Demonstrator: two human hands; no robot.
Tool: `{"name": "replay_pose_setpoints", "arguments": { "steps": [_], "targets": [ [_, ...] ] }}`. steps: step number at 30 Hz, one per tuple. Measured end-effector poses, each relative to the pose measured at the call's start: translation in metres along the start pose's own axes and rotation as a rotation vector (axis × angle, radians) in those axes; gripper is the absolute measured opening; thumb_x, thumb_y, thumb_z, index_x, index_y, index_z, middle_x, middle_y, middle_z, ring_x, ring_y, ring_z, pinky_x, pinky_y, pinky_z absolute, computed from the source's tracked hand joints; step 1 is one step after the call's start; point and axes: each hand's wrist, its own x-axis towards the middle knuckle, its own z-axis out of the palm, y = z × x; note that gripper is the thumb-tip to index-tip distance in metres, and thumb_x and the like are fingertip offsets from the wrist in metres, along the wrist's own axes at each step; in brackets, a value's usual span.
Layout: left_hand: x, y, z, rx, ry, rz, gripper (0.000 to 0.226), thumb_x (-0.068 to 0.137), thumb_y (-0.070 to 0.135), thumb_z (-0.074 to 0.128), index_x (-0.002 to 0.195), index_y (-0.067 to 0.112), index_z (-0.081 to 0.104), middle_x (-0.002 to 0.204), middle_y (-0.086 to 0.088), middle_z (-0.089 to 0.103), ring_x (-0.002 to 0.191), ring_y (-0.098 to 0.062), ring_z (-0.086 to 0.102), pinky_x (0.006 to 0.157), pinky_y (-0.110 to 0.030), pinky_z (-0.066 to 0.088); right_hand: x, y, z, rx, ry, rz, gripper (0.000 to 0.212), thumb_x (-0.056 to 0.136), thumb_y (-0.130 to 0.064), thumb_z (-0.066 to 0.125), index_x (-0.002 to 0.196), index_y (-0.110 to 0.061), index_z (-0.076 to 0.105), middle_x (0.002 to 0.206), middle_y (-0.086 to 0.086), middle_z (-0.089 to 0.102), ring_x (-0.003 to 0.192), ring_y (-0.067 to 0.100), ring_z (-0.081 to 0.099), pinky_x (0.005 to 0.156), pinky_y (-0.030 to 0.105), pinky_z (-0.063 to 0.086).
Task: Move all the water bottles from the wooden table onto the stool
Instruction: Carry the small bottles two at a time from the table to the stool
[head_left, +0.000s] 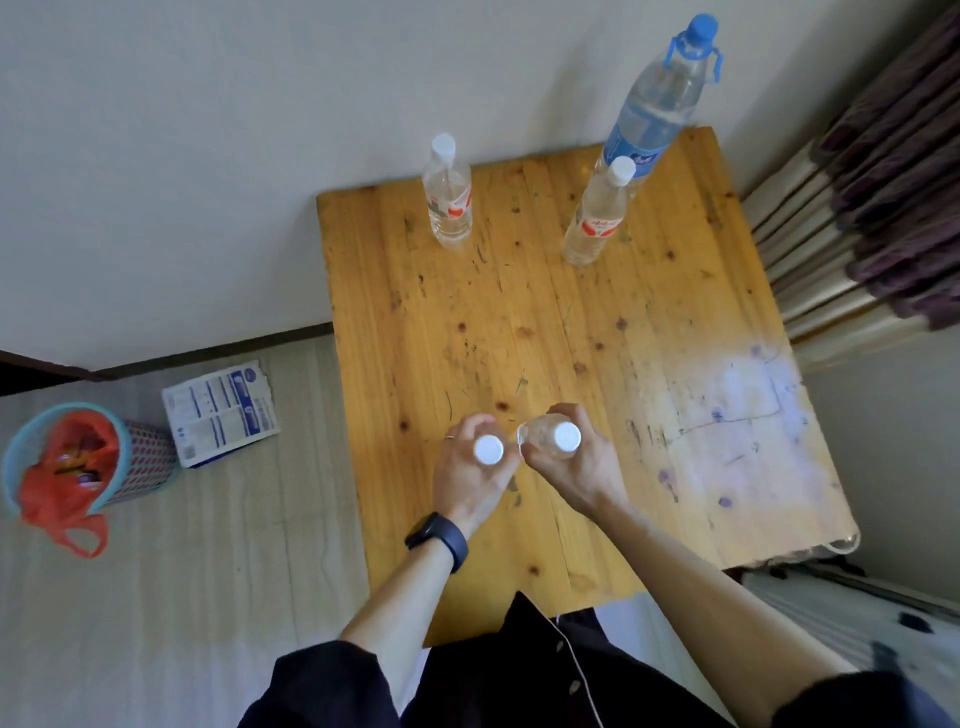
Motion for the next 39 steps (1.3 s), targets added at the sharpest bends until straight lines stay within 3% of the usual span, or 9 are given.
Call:
{"name": "replay_pose_setpoints", "arguments": {
  "steps": [3, 8, 10, 15, 22, 25, 29, 35, 39],
  "targets": [
    [0.005, 0.001, -0.007, 0.062, -0.064, 0.029, 0.031, 0.08, 0.035, 0.074, 0.107, 0.033, 0.058, 0.105, 0.007, 0.066, 0.096, -0.011, 0.06, 0.075, -0.025, 0.05, -0.016, 0.0, 0.001, 0.056, 0.082, 0.063, 0.043, 0.077, -0.044, 0.076, 0.11, -0.037, 0.048, 0.098, -0.014, 0.066, 0.088, 0.014, 0.064, 0.075, 0.037, 0.054],
    [0.002, -0.006, -0.015, 0.138, -0.163, 0.031, 0.028, 0.075, 0.053, 0.061, 0.097, 0.039, 0.051, 0.079, 0.001, 0.07, 0.077, -0.02, 0.068, 0.064, -0.045, 0.057, -0.059, 0.012, -0.015, 0.113, 0.17, 0.183, 0.044, 0.08, -0.048, 0.071, 0.113, -0.035, 0.044, 0.087, -0.001, 0.067, 0.075, 0.019, 0.065, 0.071, 0.044, 0.056],
    [-0.005, 0.001, -0.015, 0.188, -0.223, 0.064, 0.025, 0.077, 0.051, 0.061, 0.097, 0.04, 0.051, 0.075, -0.001, 0.069, 0.071, -0.021, 0.069, 0.059, -0.045, 0.057, -0.083, 0.023, -0.03, 0.138, 0.226, 0.209, 0.044, 0.081, -0.051, 0.071, 0.113, -0.038, 0.043, 0.086, -0.002, 0.068, 0.074, 0.019, 0.066, 0.068, 0.043, 0.057],
    [-0.035, 0.058, -0.003, 0.284, -0.465, 0.259, 0.013, 0.09, 0.035, 0.063, 0.097, 0.032, 0.053, 0.066, 0.005, 0.071, 0.062, -0.009, 0.068, 0.056, -0.026, 0.053, -0.15, 0.048, -0.07, 0.19, 0.395, 0.261, 0.042, 0.078, -0.062, 0.067, 0.109, -0.041, 0.047, 0.081, -0.006, 0.071, 0.068, 0.015, 0.065, 0.059, 0.036, 0.053],
    [-0.096, 0.124, 0.085, 0.421, -0.684, 0.582, 0.019, 0.079, 0.054, 0.061, 0.09, 0.047, 0.048, 0.088, 0.008, 0.068, 0.089, -0.017, 0.062, 0.072, -0.031, 0.05, -0.264, 0.074, -0.121, 0.282, 0.711, 0.366, 0.037, 0.078, -0.049, 0.075, 0.104, -0.039, 0.051, 0.08, -0.009, 0.068, 0.07, 0.005, 0.062, 0.059, 0.026, 0.048],
    [-0.145, 0.143, 0.132, 0.457, -0.807, 0.705, 0.022, 0.083, 0.046, 0.068, 0.097, 0.039, 0.053, 0.087, 0.007, 0.068, 0.083, -0.014, 0.063, 0.073, -0.031, 0.049, -0.327, 0.09, -0.135, 0.368, 0.862, 0.428, 0.033, 0.078, -0.042, 0.078, 0.099, -0.038, 0.053, 0.072, -0.01, 0.065, 0.061, -0.001, 0.057, 0.055, 0.015, 0.044],
    [-0.235, 0.153, 0.189, 0.494, -0.958, 0.833, 0.029, 0.076, 0.048, 0.064, 0.098, 0.029, 0.058, 0.089, 0.003, 0.071, 0.086, -0.023, 0.065, 0.076, -0.037, 0.053, -0.421, 0.12, -0.132, 0.455, 1.1, 0.545, 0.036, 0.076, -0.045, 0.079, 0.1, -0.036, 0.054, 0.082, -0.009, 0.069, 0.079, 0.011, 0.063, 0.073, 0.029, 0.051],
    [-0.401, 0.128, 0.234, 0.534, -1.199, 0.931, 0.021, 0.075, 0.048, 0.065, 0.09, 0.036, 0.057, 0.083, 0.007, 0.07, 0.084, -0.02, 0.066, 0.077, -0.035, 0.056, -0.581, 0.17, -0.091, 0.514, 1.378, 0.714, 0.039, 0.073, -0.045, 0.082, 0.101, -0.037, 0.056, 0.087, -0.01, 0.07, 0.085, 0.017, 0.064, 0.075, 0.034, 0.052],
    [-0.51, 0.097, 0.243, 0.569, -1.374, 1.003, 0.025, 0.074, 0.055, 0.062, 0.092, 0.037, 0.058, 0.086, 0.008, 0.072, 0.086, -0.016, 0.068, 0.081, -0.04, 0.058, -0.689, 0.191, -0.055, 0.499, 1.53, 0.791, 0.036, 0.075, -0.04, 0.083, 0.1, -0.031, 0.059, 0.084, -0.01, 0.069, 0.08, 0.012, 0.063, 0.066, 0.014, 0.043]
  ]
}}
